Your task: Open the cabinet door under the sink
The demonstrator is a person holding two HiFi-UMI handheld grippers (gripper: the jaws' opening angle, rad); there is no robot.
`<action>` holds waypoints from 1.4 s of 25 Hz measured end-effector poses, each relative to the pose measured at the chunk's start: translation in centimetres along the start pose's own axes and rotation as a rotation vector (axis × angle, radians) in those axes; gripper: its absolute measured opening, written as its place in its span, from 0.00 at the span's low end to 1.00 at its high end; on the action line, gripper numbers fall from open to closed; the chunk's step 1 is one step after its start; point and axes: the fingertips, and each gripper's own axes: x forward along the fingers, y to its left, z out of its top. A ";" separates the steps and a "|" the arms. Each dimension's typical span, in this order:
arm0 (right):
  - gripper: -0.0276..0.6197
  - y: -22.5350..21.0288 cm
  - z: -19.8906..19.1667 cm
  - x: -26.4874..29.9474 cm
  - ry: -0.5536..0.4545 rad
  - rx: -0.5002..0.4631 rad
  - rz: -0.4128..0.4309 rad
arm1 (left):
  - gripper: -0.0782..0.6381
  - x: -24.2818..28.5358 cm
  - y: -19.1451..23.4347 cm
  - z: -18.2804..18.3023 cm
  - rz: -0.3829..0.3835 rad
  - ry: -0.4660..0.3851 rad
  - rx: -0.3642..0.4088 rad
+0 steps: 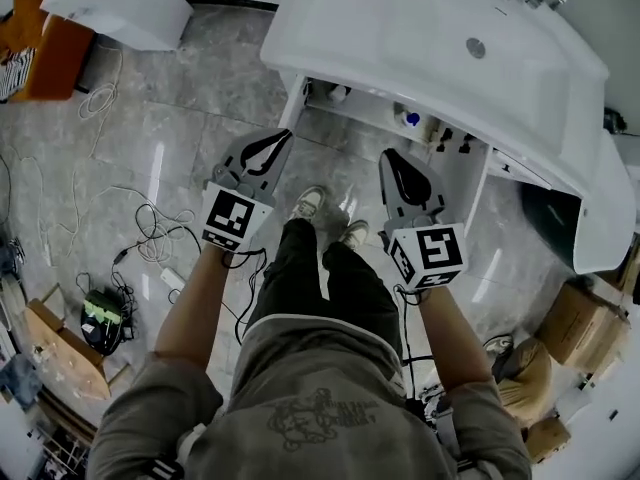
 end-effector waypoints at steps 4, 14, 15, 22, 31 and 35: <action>0.10 -1.3 4.2 -2.9 -0.052 -0.050 -0.045 | 0.14 0.8 -0.4 5.5 -0.016 -0.043 0.040; 0.10 -4.2 13.2 -11.9 -0.201 -0.091 -0.181 | 0.14 1.0 -4.1 18.7 -0.109 -0.172 0.106; 0.10 -4.4 13.9 -12.7 -0.211 -0.092 -0.199 | 0.14 0.9 -4.6 20.1 -0.125 -0.191 0.102; 0.10 -5.6 17.6 -18.2 -0.277 -0.105 -0.274 | 0.14 -0.2 -7.0 27.0 -0.150 -0.283 0.114; 0.10 -4.4 22.9 -25.6 -0.398 -0.150 -0.346 | 0.14 -1.4 -9.8 33.0 -0.207 -0.338 0.169; 0.10 -4.1 23.9 -28.5 -0.417 -0.201 -0.414 | 0.14 -1.8 -11.9 34.9 -0.239 -0.363 0.206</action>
